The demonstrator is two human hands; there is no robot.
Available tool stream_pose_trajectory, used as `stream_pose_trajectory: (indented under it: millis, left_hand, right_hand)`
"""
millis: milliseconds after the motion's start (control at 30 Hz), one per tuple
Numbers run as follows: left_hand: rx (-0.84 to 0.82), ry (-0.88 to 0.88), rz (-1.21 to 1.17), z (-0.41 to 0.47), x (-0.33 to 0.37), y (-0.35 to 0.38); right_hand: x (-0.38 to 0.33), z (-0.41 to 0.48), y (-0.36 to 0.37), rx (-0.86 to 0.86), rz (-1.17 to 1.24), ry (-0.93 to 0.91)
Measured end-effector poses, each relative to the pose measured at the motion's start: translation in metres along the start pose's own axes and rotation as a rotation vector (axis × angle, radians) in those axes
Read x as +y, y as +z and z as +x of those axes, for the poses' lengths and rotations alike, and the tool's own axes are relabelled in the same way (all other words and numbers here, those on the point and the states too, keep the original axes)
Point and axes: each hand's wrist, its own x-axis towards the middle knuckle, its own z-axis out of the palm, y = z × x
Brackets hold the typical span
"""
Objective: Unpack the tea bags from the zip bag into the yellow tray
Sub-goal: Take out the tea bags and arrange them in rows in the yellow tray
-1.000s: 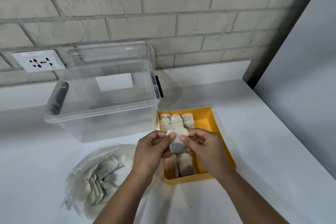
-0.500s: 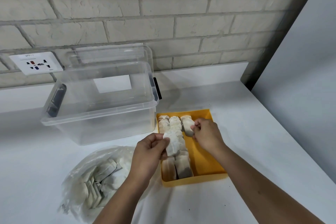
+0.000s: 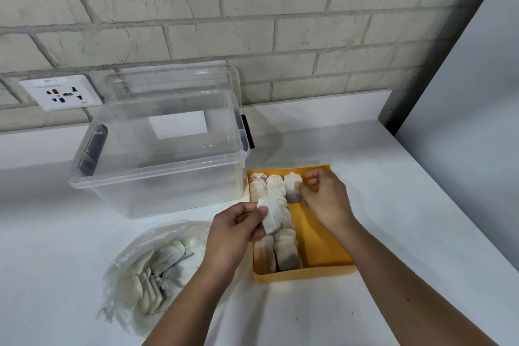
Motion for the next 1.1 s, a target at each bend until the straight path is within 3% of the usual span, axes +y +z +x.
stream_pose_trajectory:
  millis: [100,167,267,433,567,767,1100]
  left_hand:
    - [-0.003,0.021,0.014,0.000,0.004,0.001]
    - [-0.015,0.039,0.036,0.000,0.007,0.004]
    - [-0.011,0.112,0.107,-0.004,0.009,0.007]
    - [0.101,0.384,0.607,-0.006,0.002,-0.001]
    - [0.117,0.467,0.702,-0.008,-0.001,-0.002]
    - [0.166,0.392,0.743,-0.005,-0.004,-0.009]
    - [0.099,0.292,0.764,-0.003,-0.006,-0.010]
  right_hand:
    - [-0.014,-0.033,-0.018,-0.220,0.458,0.058]
    - [-0.019,-0.050,-0.020,-0.363,0.606,0.059]
    - [-0.016,-0.060,-0.015,-0.323,0.544,0.003]
    - [0.000,-0.050,-0.023,-0.139,0.322,-0.010]
    - [0.007,-0.032,-0.018,-0.122,0.147,0.000]
    - [0.007,-0.014,0.001,-0.077,-0.168,-0.041]
    - [0.009,-0.001,0.018,-0.110,-0.192,0.038]
